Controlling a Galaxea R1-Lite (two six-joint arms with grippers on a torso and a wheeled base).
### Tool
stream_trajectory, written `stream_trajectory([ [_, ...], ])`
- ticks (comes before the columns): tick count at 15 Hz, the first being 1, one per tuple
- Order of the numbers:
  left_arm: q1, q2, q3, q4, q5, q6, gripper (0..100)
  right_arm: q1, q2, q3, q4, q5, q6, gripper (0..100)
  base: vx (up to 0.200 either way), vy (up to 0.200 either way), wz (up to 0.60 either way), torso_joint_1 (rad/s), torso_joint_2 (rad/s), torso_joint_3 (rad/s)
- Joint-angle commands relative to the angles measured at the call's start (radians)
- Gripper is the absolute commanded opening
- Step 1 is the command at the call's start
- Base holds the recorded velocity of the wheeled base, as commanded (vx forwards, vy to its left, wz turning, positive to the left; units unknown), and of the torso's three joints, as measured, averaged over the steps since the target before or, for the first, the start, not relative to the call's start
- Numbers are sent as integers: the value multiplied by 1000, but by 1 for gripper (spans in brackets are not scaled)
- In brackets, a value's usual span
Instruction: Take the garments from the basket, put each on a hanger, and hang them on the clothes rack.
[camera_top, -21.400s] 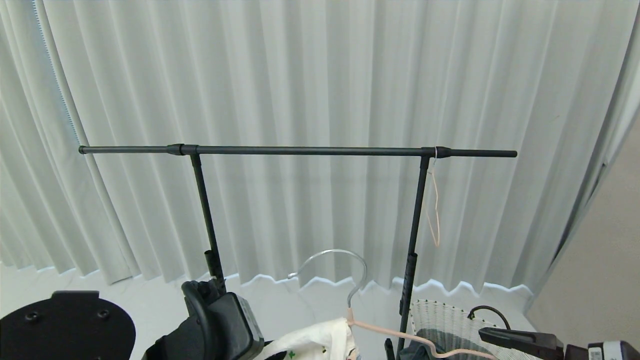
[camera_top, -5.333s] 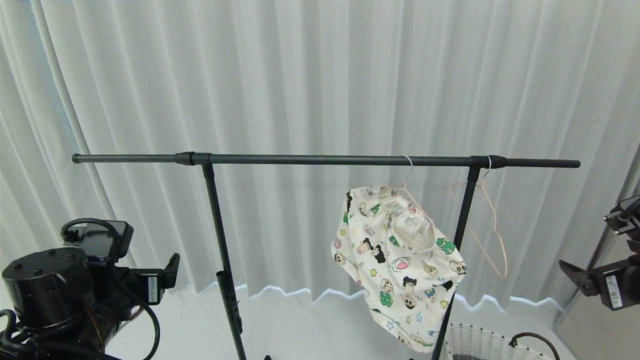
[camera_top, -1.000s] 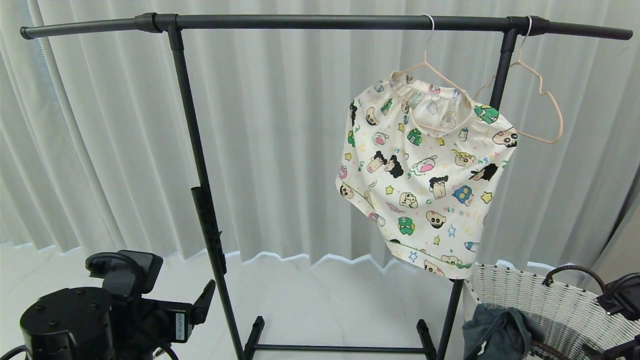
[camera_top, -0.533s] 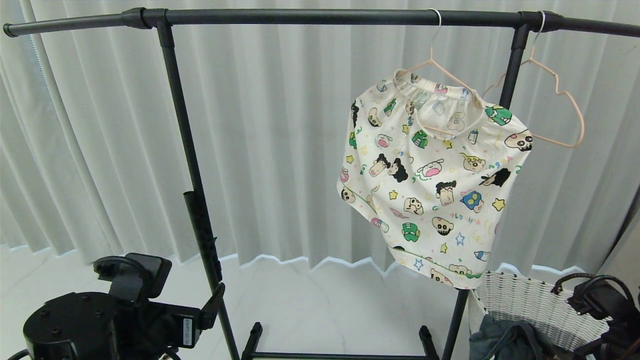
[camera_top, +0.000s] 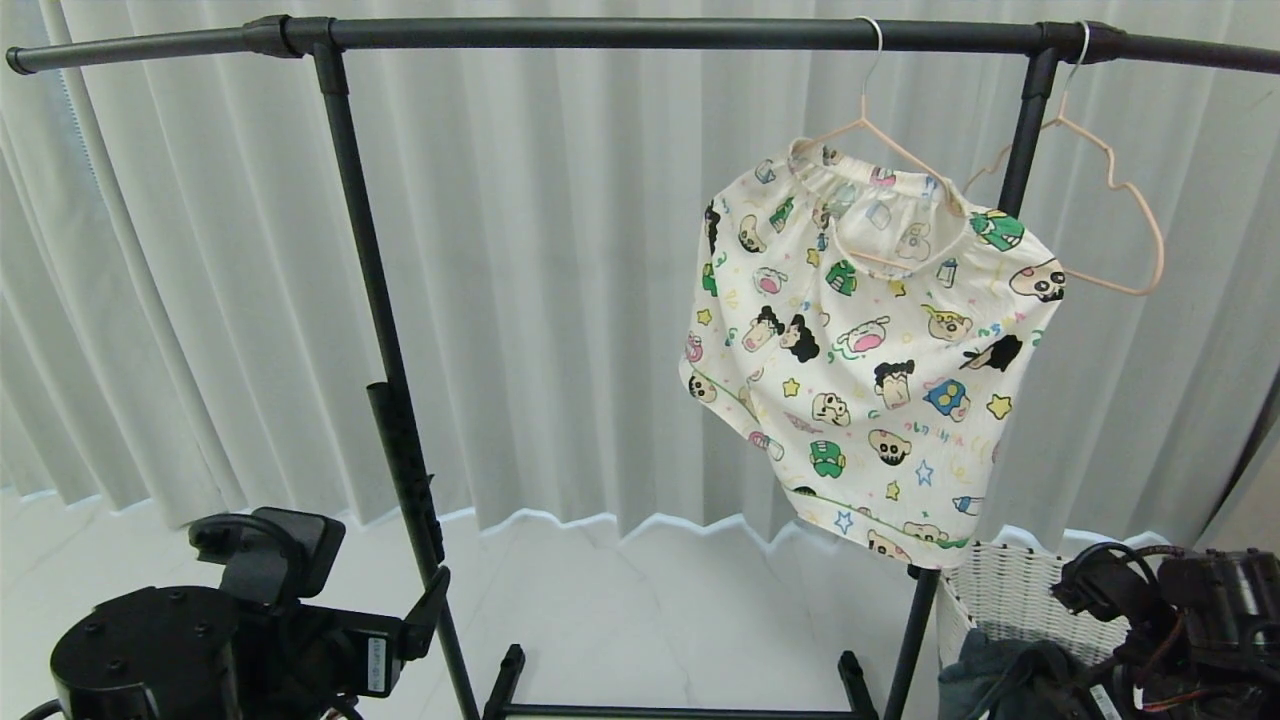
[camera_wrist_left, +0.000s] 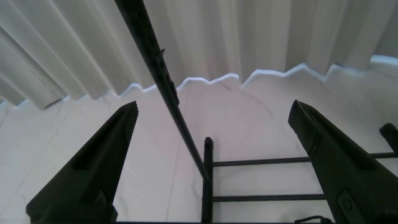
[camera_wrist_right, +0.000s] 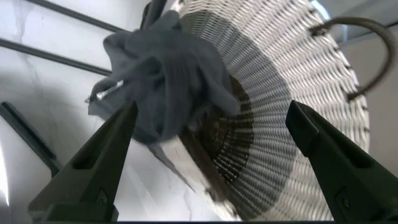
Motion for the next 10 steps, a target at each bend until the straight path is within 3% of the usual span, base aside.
stream_trajectory([
  [1, -4, 6, 0, 0, 10, -4, 100, -14, 103, -52, -1, -1, 0, 100, 0, 0, 0, 0, 0, 0],
  [9, -31, 33, 0, 0, 21, -21, 100, -34, 178, -99, -9, -2, 0, 100, 0, 0, 0, 0, 0, 0],
  [10, -39, 33, 0, 0, 21, -21, 100, -38, 180, -99, -9, -4, 0, 0, 0, 0, 0, 0, 0, 0],
])
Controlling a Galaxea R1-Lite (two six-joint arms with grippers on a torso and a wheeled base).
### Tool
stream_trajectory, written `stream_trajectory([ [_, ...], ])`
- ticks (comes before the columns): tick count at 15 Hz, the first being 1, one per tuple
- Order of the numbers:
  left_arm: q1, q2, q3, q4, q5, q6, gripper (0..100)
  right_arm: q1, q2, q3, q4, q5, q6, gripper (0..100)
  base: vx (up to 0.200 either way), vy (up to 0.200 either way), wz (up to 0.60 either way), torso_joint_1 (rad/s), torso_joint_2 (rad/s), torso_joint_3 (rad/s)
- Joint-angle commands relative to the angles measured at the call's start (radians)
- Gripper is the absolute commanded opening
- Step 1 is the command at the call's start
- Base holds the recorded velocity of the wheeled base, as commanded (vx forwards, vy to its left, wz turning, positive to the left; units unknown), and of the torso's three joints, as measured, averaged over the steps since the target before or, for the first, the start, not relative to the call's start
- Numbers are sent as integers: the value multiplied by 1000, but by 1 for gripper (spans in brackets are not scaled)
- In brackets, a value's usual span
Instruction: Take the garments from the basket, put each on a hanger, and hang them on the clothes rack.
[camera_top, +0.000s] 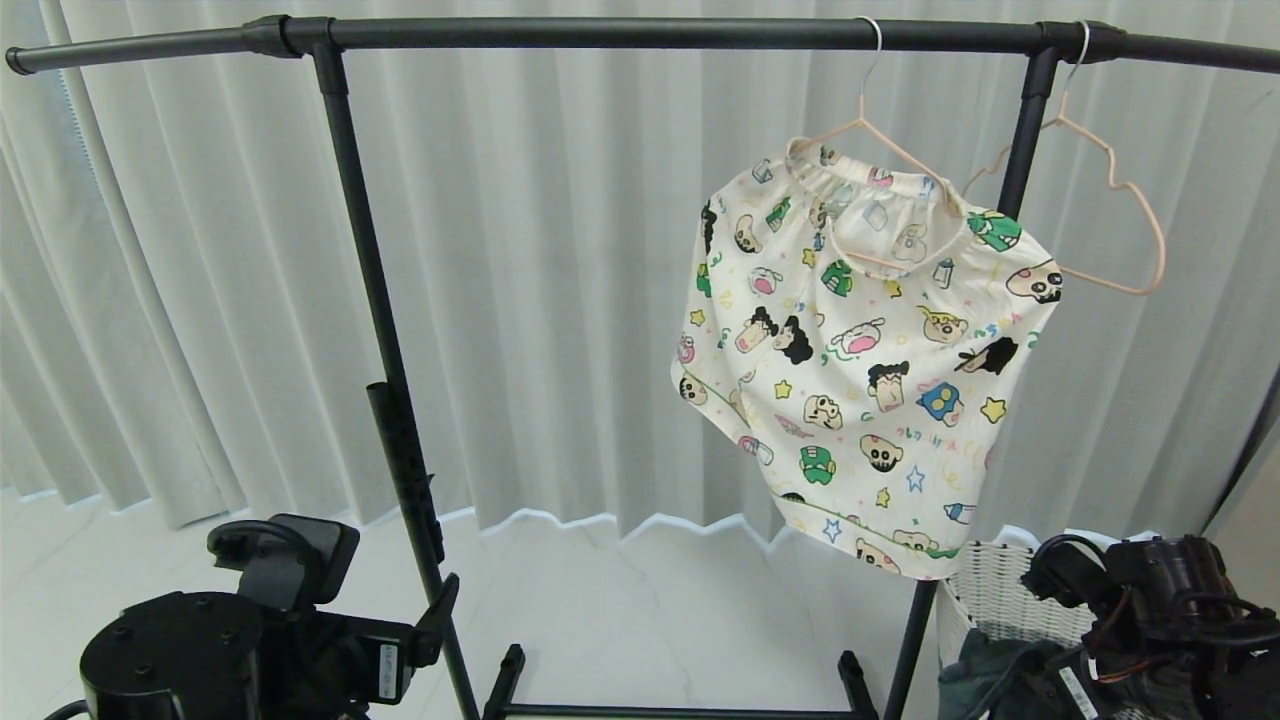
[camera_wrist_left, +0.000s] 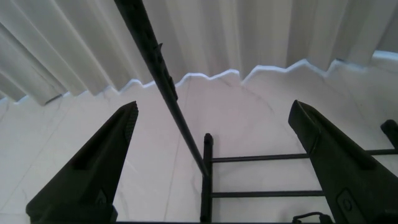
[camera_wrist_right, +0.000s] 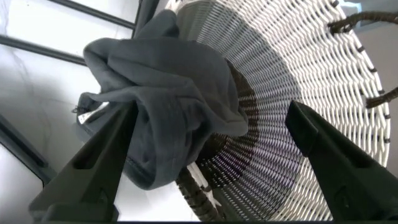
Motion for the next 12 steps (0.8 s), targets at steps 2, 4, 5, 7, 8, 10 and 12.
stream_trajectory([
  [2, -9, 6, 0, 0, 0, 0, 100, -5, 4, -3, 0, -3, 0, 0, 0, 0, 0, 0, 0, 0],
  [4, -9, 6, 0, 0, 0, 0, 100, -3, -2, -3, 0, -23, 1, 0, 0, 0, 0, 0, 0, 0],
  [5, -9, 8, 0, 0, 0, 0, 100, -2, -13, -2, 0, -28, 1, 0, 0, 0, 0, 0, 0, 0],
  [7, -9, 8, 0, 0, 2, 0, 100, 38, -71, -2, -3, -19, 10, 0, 0, 0, 0, 0, 0, 0],
  [8, -8, 8, 0, 0, 6, 2, 100, 86, -116, -5, -6, -12, 40, 0, 0, 0, 0, 0, 0, 0],
  [10, -9, 8, 0, 0, 28, 2, 100, 216, -197, -14, -37, -9, 141, 0, 0, 0, 0, 0, 0, 0],
  [12, -8, 8, 0, 0, 34, 2, 100, 343, -272, -36, -35, -11, 188, 0, 0, 0, 0, 0, 0, 0],
])
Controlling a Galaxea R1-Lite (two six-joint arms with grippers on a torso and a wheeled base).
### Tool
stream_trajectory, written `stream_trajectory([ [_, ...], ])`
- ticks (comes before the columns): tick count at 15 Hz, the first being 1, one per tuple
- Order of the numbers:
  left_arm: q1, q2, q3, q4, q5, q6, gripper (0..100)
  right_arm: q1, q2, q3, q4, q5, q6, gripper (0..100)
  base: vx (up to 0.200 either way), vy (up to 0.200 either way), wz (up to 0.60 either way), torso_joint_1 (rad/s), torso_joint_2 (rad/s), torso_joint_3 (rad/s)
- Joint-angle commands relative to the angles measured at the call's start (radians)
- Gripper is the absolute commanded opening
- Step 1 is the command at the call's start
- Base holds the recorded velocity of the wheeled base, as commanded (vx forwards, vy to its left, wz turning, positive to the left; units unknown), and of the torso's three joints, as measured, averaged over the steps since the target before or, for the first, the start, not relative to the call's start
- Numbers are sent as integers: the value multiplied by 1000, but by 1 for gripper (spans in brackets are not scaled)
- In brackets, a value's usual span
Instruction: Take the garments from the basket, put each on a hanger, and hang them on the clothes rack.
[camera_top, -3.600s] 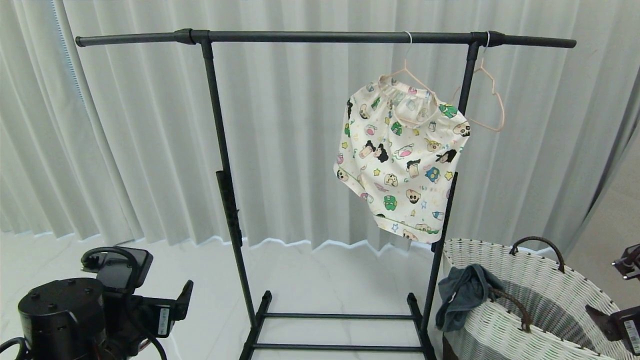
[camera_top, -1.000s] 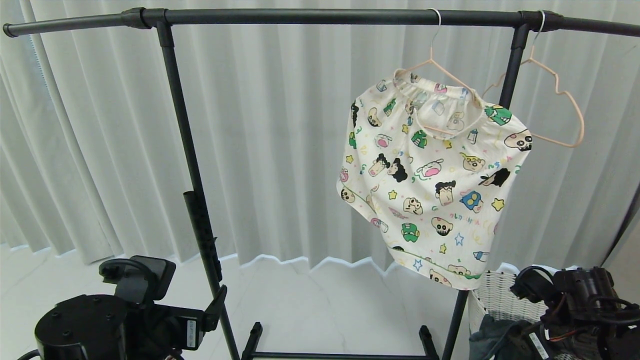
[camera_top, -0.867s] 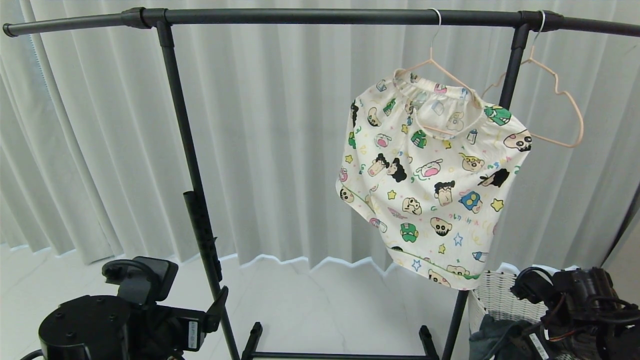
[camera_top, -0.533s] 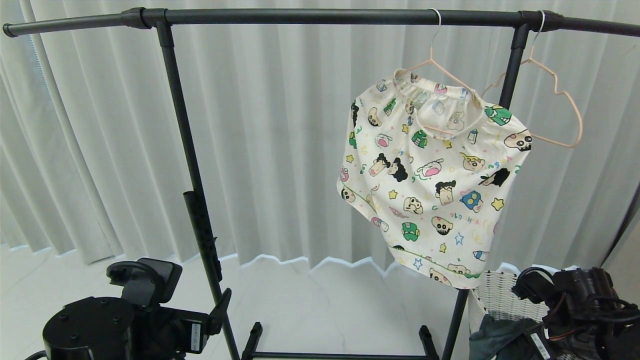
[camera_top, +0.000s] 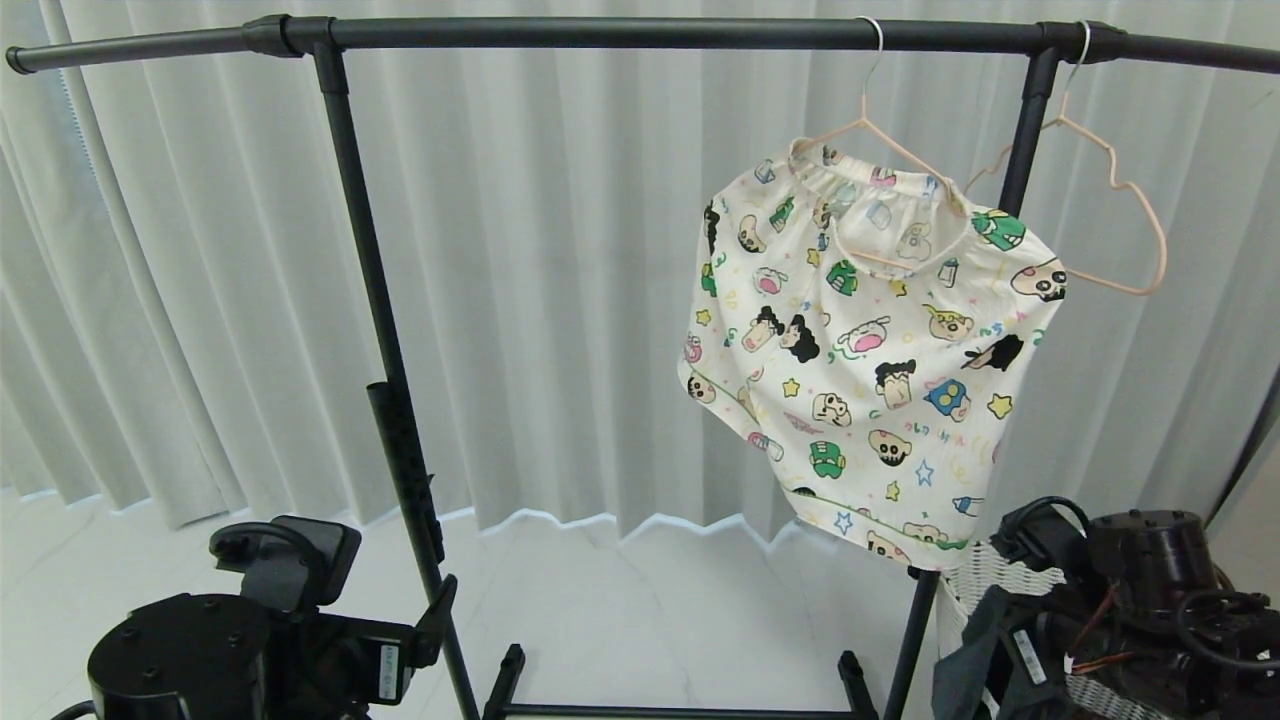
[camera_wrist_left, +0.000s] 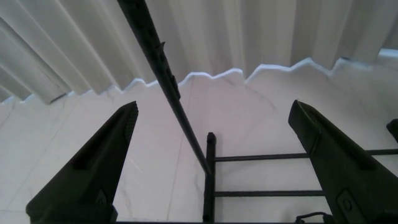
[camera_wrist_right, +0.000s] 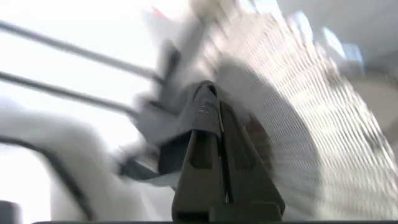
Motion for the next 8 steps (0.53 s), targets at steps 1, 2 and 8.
stream_trajectory([
  [1, -1, 1, 0, 0, 10, 2, 100, 141, -126, -33, -5, 0, 29, 0, 0, 0, 0, 0, 0, 0],
  [2, -1, 1, 0, -2, 11, 0, 100, 184, -141, -53, -5, 0, 31, 0, -200, 0, 0, 7, 2, 2],
  [8, -66, 0, -20, -6, -23, 3, 100, 313, -169, -190, -2, 0, 32, 0, -100, 0, 0, 6, 2, 1],
])
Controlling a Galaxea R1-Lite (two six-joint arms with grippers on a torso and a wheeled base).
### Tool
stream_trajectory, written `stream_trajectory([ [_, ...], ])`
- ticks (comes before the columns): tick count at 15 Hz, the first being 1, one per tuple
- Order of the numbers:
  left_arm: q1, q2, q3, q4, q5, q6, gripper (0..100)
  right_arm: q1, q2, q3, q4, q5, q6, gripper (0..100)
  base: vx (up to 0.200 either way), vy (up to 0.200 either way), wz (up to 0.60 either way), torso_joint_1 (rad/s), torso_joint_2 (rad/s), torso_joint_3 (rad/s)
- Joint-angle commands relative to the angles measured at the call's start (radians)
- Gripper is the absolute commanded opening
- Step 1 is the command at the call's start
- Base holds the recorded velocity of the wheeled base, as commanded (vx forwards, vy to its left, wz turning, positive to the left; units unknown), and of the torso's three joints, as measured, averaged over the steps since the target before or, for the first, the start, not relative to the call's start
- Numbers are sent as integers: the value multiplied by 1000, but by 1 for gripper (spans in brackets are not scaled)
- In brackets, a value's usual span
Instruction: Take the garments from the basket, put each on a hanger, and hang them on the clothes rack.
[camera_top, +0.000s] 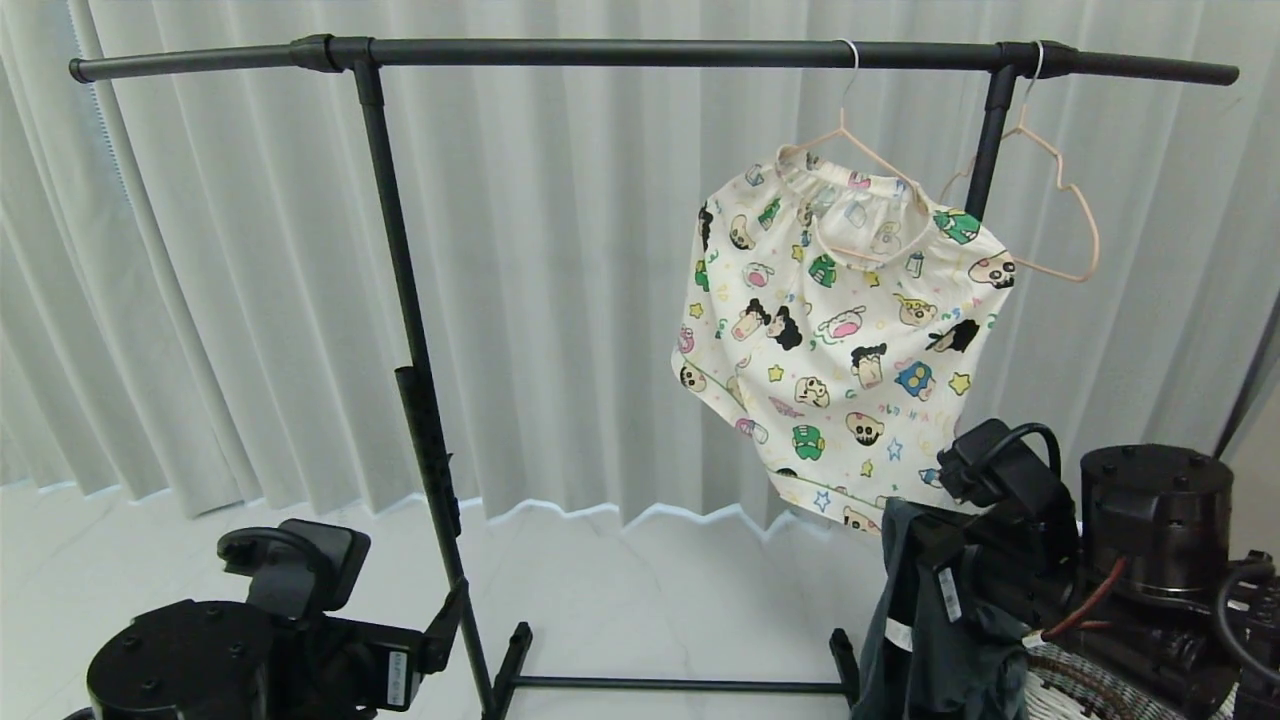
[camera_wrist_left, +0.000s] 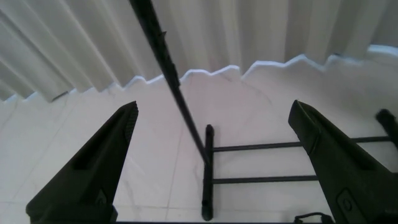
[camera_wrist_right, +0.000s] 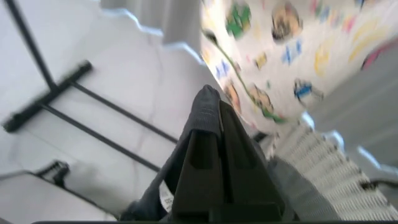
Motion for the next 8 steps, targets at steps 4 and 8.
stream_trajectory([
  [4, -228, 46, -232, -1, -115, 9, 100, 50, -43, -54, 2, -1, -1, 0, 0, 0, 0, 0, 0, 0],
  [8, -323, 189, -352, -1, -400, 9, 100, 98, -55, -108, 41, -1, 24, 0, 0, 0, 0, 0, 0, 0],
])
